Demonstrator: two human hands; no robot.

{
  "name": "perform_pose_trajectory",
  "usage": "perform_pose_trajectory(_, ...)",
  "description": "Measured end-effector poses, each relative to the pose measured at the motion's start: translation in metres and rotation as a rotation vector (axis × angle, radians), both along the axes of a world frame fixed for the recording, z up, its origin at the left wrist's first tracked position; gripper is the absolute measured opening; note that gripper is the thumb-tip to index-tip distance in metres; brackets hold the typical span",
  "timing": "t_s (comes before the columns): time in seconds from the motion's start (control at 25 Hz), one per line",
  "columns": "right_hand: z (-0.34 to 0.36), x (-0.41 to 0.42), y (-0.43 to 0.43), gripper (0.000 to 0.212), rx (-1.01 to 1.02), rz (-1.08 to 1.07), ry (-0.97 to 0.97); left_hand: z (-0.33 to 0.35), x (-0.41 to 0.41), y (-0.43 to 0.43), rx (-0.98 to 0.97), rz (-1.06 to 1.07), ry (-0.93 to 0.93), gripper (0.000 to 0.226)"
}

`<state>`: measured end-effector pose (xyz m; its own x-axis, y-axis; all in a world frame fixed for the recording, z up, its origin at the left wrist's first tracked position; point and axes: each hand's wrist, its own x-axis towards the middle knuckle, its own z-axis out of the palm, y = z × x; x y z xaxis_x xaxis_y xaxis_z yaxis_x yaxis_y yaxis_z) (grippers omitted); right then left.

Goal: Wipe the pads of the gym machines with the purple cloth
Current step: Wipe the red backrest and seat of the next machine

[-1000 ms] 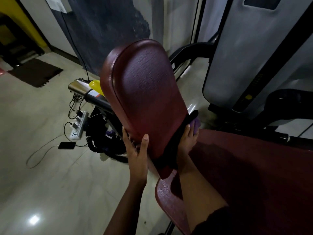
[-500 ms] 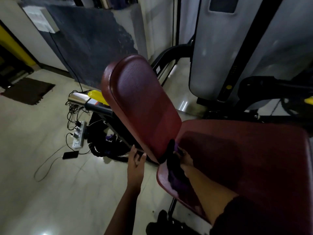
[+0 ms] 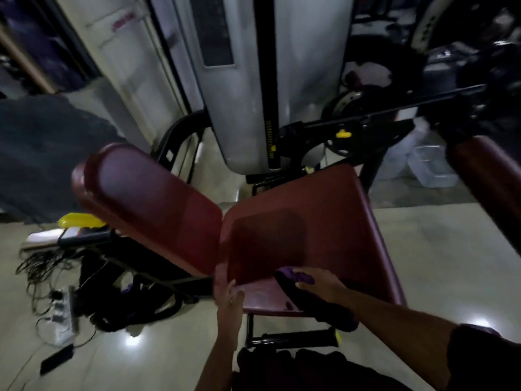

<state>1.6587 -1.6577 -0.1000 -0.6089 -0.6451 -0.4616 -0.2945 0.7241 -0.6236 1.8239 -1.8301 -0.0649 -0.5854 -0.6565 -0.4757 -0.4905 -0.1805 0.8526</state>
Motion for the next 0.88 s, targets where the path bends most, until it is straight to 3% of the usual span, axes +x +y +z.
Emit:
perform_pose_trajectory(0.12, 0.011, -0.005, 0.069, 0.048, -0.008, -0.094, 0.048, 0.009, -0.038, 0.046, -0.003, -0.154, 0.039, 0.039)
perform_pose_trajectory(0.28, 0.032, -0.015, 0.152, 0.048, -0.015, -0.293, 0.104, -0.005, -0.101, 0.113, -0.072, -0.518, 0.014, 0.035)
perform_pose_trajectory(0.52, 0.032, 0.019, 0.275, 0.047, -0.013, -0.955, 0.087, -0.011, -0.177, 0.222, -0.234, -1.226, 0.074, 0.040)
perform_pose_trajectory(0.88, 0.014, 0.146, 0.382, 0.048, -0.058, -1.820, 0.043, 0.008, -0.188, 0.392, -0.301, -1.954, 0.135, 0.037)
